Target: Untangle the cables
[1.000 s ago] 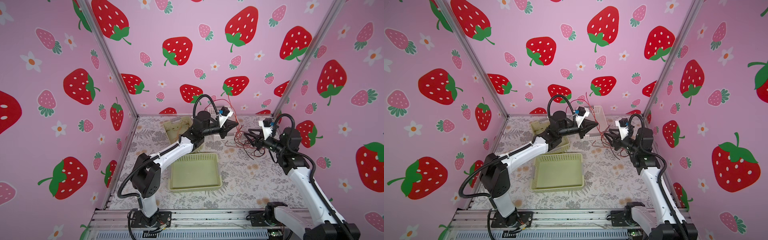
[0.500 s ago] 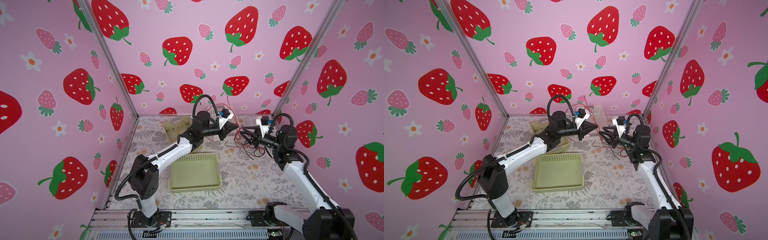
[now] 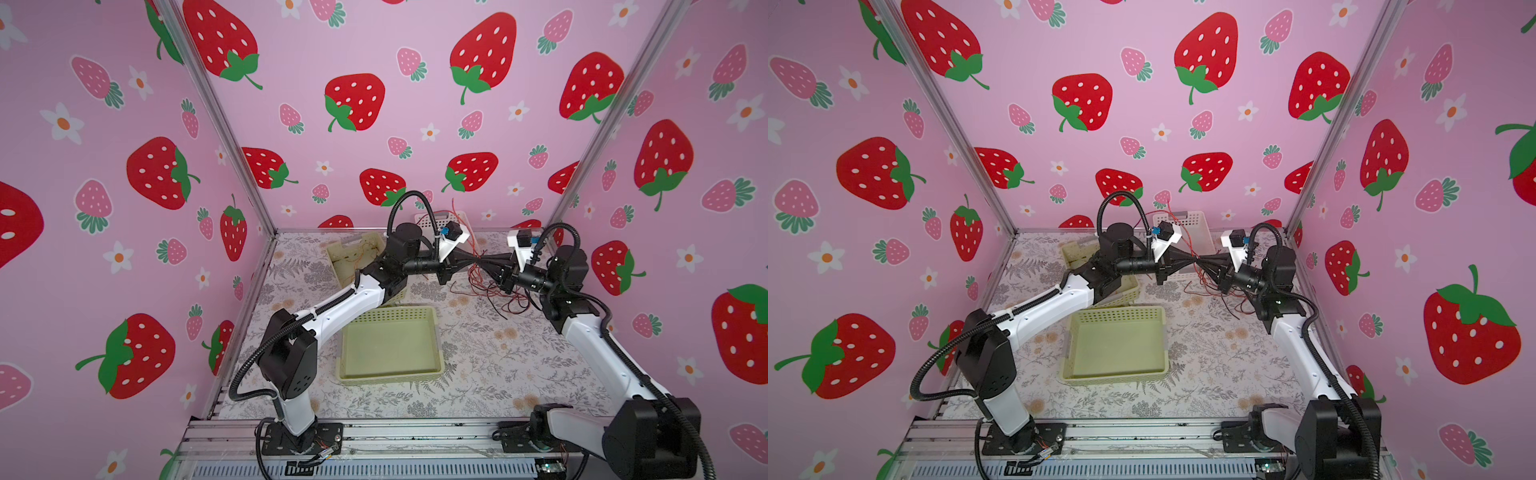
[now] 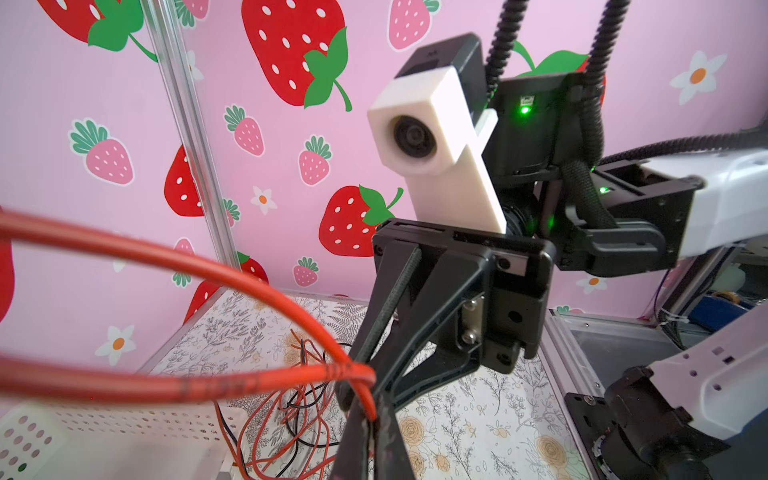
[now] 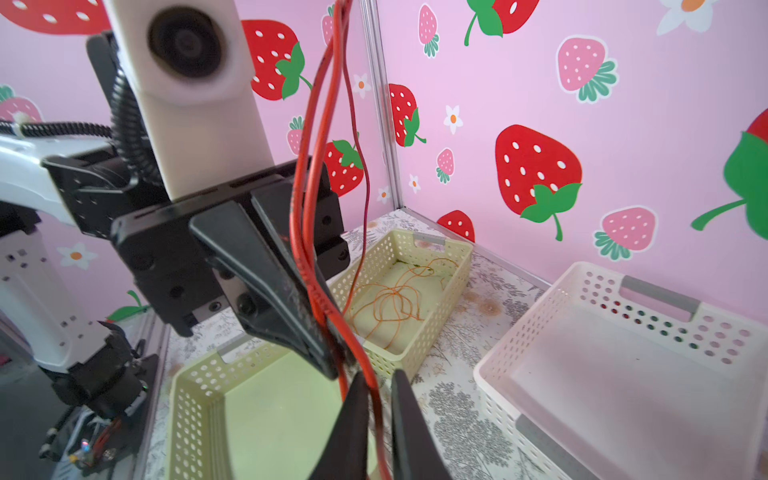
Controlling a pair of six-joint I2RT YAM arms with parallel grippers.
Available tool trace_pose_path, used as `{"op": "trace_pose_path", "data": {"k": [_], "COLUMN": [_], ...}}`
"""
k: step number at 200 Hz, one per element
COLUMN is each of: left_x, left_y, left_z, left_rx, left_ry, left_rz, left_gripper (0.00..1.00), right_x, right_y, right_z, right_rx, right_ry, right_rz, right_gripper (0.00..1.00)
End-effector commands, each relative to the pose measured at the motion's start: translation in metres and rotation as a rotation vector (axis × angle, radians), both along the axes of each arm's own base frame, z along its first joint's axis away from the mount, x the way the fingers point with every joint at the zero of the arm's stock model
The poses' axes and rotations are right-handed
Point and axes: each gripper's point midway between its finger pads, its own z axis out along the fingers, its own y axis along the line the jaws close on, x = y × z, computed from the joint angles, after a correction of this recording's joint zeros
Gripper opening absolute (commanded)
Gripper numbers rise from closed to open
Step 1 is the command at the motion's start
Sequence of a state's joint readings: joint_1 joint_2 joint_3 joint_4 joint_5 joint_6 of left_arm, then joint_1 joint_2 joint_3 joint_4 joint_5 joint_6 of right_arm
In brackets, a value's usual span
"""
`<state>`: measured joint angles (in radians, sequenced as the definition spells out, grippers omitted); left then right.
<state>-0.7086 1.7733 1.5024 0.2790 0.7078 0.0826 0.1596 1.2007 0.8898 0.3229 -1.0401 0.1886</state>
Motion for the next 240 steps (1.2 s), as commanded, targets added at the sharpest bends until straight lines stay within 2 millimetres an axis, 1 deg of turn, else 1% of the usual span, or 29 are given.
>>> {"op": "trace_pose_path", "data": {"k": [1,18,31,55,67,80,97,113,136,158,174,185,218,240], "left_x": [-0.005,-0.003,0.001,0.016,0.024,0.032,0.041,0.047,0.055,0.064,0.068,0.071,0.083,0.087], "left_y": [0.0,0.004,0.012,0.037,0.055,0.077,0.106,0.135,0.179,0.223,0.247,0.26,0.298,0.314], "left_z": [0.026,0.027,0.028,0.033,0.037,0.04,0.043,0.044,0.045,0.045,0.046,0.044,0.049,0.056], "left_rx": [-0.03,-0.022,-0.018,-0.013,-0.016,-0.015,-0.006,0.001,0.007,0.014,0.021,0.04,0.025,-0.002], "left_ry": [-0.068,-0.078,-0.08,-0.079,-0.077,-0.077,-0.08,-0.085,-0.079,-0.075,-0.072,-0.079,-0.079,-0.083], "left_rz": [-0.018,0.001,0.032,0.117,0.174,0.238,0.316,0.389,0.501,0.614,0.67,0.709,0.804,0.833], "left_gripper": [0.0,0.0,0.0,0.0,0.0,0.0,0.0,0.0,0.0,0.0,0.0,0.0,0.0,0.0], "right_x": [-0.003,0.004,0.016,0.032,0.039,0.05,0.062,0.07,0.077,0.08,0.083,0.085,0.093,0.097], "right_y": [0.006,0.0,-0.011,-0.043,-0.059,-0.075,-0.098,-0.115,-0.133,-0.144,-0.15,-0.154,-0.164,-0.165], "right_z": [0.013,0.015,0.022,0.052,0.068,0.077,0.08,0.08,0.08,0.082,0.084,0.086,0.093,0.093], "right_rx": [0.011,-0.01,-0.024,0.003,0.008,-0.007,-0.02,-0.022,-0.04,-0.069,-0.088,-0.097,-0.109,-0.121], "right_ry": [-0.044,-0.061,-0.076,-0.115,-0.127,-0.125,-0.1,-0.083,-0.069,-0.07,-0.074,-0.077,-0.086,-0.087], "right_rz": [0.039,-0.029,-0.15,-0.333,-0.421,-0.519,-0.635,-0.708,-0.788,-0.831,-0.851,-0.861,-0.895,-0.892], "right_gripper": [0.06,0.0,0.0,0.0,0.0,0.0,0.0,0.0,0.0,0.0,0.0,0.0,0.0,0.0]}}
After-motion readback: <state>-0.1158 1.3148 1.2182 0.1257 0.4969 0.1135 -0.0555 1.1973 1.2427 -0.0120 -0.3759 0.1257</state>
